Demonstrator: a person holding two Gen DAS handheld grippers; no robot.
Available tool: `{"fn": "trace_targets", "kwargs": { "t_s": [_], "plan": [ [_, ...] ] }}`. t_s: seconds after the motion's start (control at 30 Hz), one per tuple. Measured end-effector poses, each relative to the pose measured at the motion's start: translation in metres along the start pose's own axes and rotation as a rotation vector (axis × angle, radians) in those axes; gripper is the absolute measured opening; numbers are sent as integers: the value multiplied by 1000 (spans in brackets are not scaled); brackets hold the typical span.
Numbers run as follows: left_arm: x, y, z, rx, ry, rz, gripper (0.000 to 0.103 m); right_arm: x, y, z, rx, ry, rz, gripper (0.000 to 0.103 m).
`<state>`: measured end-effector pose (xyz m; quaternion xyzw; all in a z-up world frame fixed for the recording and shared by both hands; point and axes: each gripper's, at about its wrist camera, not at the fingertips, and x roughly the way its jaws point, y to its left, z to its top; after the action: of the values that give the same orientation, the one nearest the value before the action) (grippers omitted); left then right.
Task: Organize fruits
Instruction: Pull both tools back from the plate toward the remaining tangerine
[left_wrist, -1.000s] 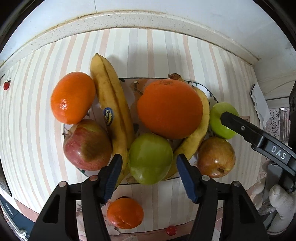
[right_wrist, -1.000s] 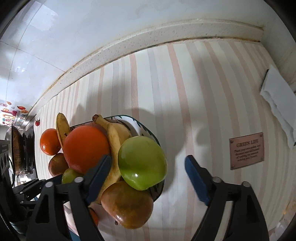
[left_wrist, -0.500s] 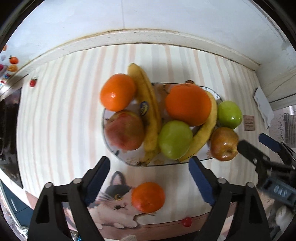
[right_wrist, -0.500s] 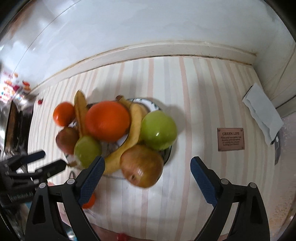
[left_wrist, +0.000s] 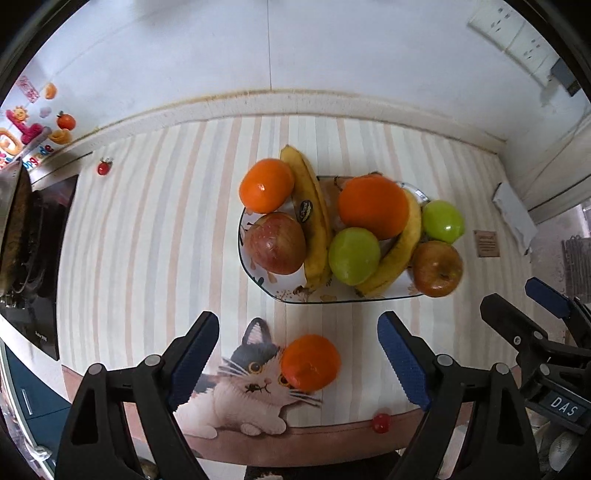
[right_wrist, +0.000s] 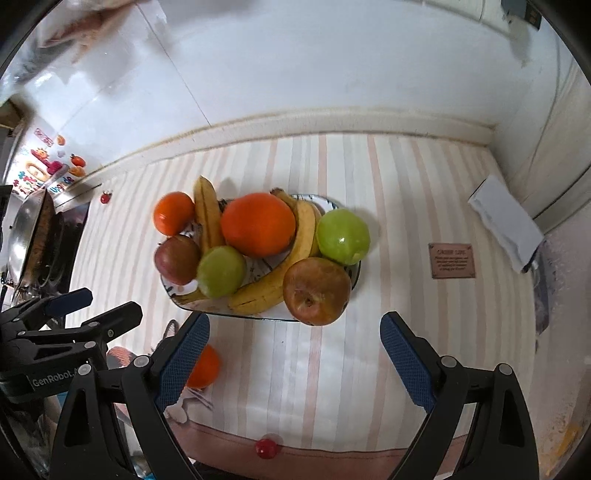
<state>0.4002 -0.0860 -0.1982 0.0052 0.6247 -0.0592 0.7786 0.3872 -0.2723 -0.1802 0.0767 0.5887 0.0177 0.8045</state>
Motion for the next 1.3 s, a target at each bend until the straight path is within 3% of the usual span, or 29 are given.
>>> {"fn": "trace_targets", "kwargs": {
  "t_s": [0.3,0.8,1.07,1.3],
  "plan": [
    [-62,-4,-31,13,-142,23,88,-68,12,-22,-20,-118,-1,96],
    [-121,-9,-82,-11,-218,-27,88,-144,26,-68,-46,-208,36,96],
    [-127,-9,-94,-46,-244,-6,88,-148,21,-77,-31,-213,97,97],
    [-93,17,-89,-47,-233,36,88,-94,15,-87,16,-103,123,96]
  ]
}}
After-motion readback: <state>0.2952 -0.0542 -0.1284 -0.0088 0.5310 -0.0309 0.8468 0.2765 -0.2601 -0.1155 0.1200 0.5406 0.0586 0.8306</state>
